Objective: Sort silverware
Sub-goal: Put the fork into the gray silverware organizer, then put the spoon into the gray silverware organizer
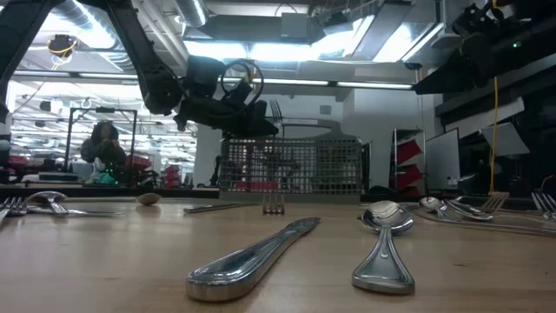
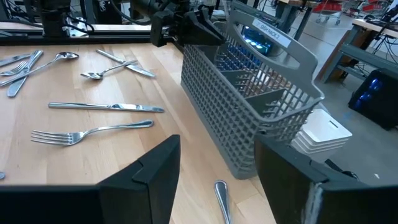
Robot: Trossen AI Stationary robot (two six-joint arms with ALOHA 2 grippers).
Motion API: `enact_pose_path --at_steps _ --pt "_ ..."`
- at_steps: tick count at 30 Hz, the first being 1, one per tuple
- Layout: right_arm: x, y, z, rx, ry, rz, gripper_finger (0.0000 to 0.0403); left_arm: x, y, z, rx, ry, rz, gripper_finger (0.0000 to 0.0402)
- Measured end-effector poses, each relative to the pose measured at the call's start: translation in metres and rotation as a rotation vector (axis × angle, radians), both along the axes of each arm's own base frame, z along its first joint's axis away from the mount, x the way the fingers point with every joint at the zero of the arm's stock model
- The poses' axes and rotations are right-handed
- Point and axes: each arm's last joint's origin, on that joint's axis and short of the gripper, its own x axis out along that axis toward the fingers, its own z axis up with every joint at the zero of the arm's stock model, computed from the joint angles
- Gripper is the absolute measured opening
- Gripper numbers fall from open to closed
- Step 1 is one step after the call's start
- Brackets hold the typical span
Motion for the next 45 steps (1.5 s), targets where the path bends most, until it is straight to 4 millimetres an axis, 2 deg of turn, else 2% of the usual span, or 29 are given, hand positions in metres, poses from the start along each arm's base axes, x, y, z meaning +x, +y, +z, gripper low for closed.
enact_pose_path --at_steps 4,8,15,22,27,31,37,45 --pt "0.000 0.000 0.000 0.000 0.000 0.000 0.0204 0.001 -0.003 -0.001 -0.019 -0.010 -0.006 0.0127" --pt "0.000 0.001 0.000 -0.029 0.017 0.031 0.0204 0.003 -0.006 0.002 -0.009 -0.022 -0.017 0.0146" --pt "0.002 0.003 0.023 -0.021 -0.024 0.130 0.0204 0.007 -0.011 0.008 0.007 -0.086 -0.036 0.0143" --pt "0.017 0.001 0.034 -0.015 0.175 0.148 0.0204 0.003 -0.017 0.034 0.009 -0.177 -0.056 0.0139" --pt "0.038 -0.001 0.024 -0.019 0.349 0.217 0.0204 -0.005 -0.025 0.057 -0.021 -0.176 -0.162 0.0136" --pt "0.053 -0.002 0.012 0.006 0.488 0.258 0.0204 -0.011 -0.035 0.065 -0.115 -0.111 -0.233 0.0135" --pt "0.067 -0.004 -0.003 0.053 0.686 0.284 0.0204 -0.011 -0.053 0.056 -0.234 0.050 -0.283 0.0135" --pt "0.076 0.001 -0.025 0.230 0.797 0.475 0.0204 -0.001 -0.080 0.042 -0.272 0.183 -0.369 0.0135"
